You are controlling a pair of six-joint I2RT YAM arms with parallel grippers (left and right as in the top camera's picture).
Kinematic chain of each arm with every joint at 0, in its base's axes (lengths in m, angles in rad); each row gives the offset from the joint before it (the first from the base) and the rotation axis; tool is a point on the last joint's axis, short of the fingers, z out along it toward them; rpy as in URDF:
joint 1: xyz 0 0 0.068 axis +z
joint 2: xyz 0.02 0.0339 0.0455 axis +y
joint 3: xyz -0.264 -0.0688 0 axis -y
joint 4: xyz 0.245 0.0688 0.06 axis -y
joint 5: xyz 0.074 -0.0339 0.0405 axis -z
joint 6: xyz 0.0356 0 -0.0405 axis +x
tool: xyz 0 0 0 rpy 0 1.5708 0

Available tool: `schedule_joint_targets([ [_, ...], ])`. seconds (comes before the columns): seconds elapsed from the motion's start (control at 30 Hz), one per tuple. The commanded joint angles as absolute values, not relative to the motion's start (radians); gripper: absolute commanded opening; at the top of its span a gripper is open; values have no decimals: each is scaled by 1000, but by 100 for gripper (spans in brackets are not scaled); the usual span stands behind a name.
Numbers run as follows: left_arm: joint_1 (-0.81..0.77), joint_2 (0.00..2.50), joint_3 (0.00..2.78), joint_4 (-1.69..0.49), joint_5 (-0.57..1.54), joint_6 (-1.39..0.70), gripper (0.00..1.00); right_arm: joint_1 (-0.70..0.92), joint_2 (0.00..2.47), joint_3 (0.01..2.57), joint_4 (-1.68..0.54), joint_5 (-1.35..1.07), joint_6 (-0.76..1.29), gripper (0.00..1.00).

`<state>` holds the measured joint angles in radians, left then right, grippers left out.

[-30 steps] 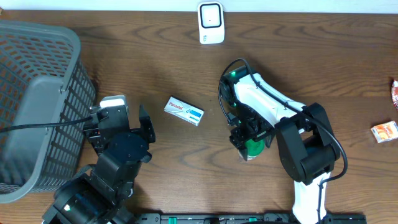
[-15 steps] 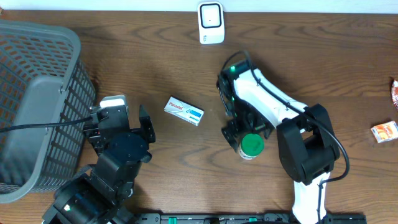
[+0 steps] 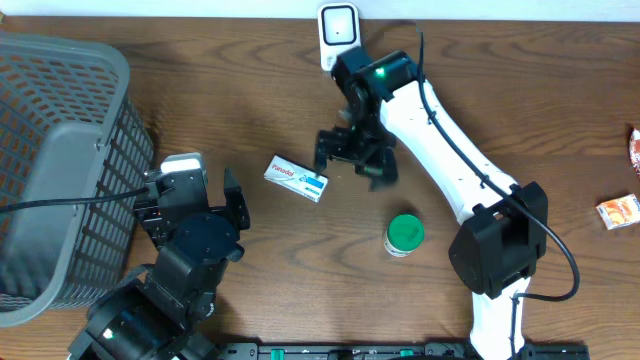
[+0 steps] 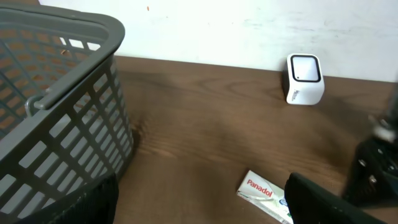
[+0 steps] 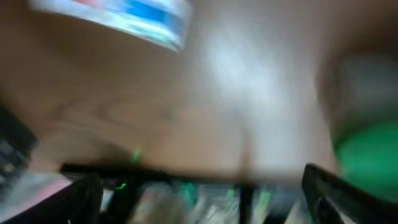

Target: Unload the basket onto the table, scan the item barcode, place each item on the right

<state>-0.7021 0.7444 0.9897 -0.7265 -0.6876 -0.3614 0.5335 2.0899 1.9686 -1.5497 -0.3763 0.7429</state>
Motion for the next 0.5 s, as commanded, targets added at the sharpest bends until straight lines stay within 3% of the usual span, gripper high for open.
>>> schedule_joint_targets([
  [0.0,-701,743,994,-725,-707,-352,86,546,2074,1979,-1646,-443,1399,97],
  [0.1,-701,743,994,-725,-707,-352,86,570,2070,1979,-1661,-485,1515,96],
  [0.23,-701,743,994,-725,-707,-352,86,602,2062,1980,-1699,-466,1514,94],
  [0.47,-701,743,994,-725,-707,-352,86,630,1849,1979,-1699,-152,1545,92],
])
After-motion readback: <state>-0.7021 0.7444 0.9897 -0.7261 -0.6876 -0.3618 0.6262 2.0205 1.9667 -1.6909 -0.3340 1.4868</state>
